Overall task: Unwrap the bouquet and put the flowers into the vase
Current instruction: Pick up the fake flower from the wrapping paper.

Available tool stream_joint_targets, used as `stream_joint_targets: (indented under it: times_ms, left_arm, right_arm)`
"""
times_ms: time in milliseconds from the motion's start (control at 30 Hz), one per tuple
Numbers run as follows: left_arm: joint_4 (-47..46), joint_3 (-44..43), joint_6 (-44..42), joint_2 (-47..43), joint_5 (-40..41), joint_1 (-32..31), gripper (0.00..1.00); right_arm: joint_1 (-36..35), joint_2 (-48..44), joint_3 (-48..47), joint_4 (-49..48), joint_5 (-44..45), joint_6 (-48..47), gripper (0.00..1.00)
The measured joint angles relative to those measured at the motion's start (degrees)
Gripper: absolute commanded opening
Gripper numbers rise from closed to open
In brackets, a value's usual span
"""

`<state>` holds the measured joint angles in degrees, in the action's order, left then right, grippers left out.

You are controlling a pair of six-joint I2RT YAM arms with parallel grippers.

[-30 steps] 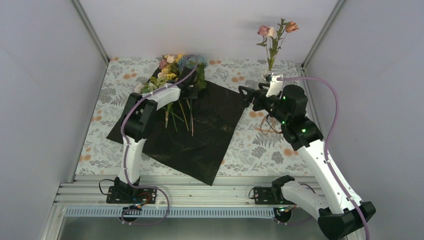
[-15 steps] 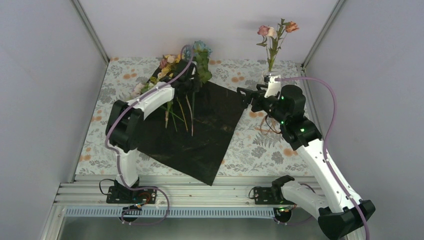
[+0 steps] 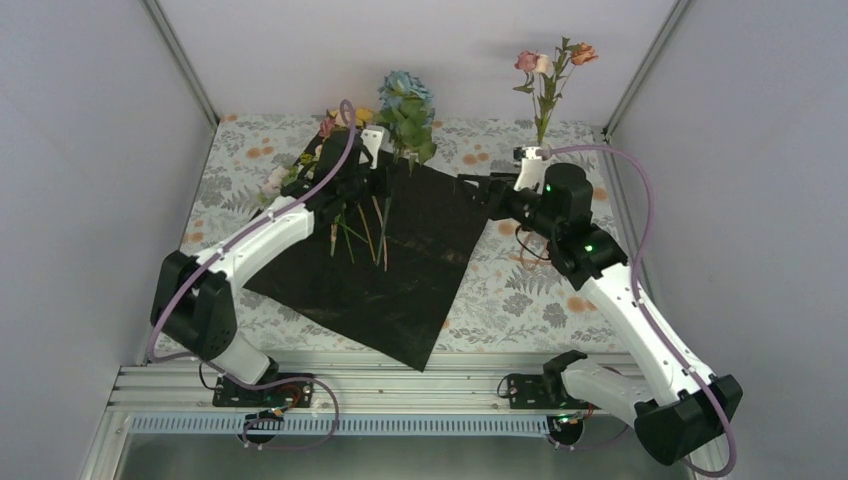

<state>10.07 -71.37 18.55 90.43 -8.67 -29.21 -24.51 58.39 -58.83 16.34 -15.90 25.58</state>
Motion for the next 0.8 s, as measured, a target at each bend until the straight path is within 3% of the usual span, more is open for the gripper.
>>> stream_joint_targets:
  times_ms: [200,533,800]
  left_arm:
    - [-3.7,2.7,-3.1,-5.9,-4.0,-2.9,0.02]
    - [-5.4,3.3,-5.1,-8.8,-6.3,-6.7,0.02]
    - [-5.5,3.4,-5.9,-10.1,-7.4,-8.0,0.02]
  right_arm:
    - [-2.7,4.2,0.0,-6.1,-0.7,8.7,0.98]
    - [-9.0,14.9,-2.6,-15.3,0.8,19.1,0.87]
    - [-10.9,17.7,-5.6,-17.0,3.8,22.9,0.96]
